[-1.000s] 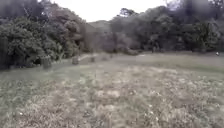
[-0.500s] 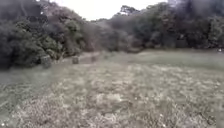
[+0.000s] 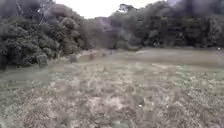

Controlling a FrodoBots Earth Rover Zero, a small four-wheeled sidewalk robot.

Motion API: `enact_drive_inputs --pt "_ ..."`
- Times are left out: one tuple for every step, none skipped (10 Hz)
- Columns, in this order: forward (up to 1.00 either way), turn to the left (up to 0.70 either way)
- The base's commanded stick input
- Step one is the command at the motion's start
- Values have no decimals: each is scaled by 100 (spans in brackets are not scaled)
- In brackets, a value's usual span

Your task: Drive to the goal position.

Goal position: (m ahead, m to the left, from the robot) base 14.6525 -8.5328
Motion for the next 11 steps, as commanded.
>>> enact_drive_inputs --pt "50 0" --pt "50 0" --pt "50 0" --pt "50 0" --pt "50 0" --pt "50 0" --pt "50 0" --pt "50 0" --pt "50 0" --pt "50 0" --pt "50 0"
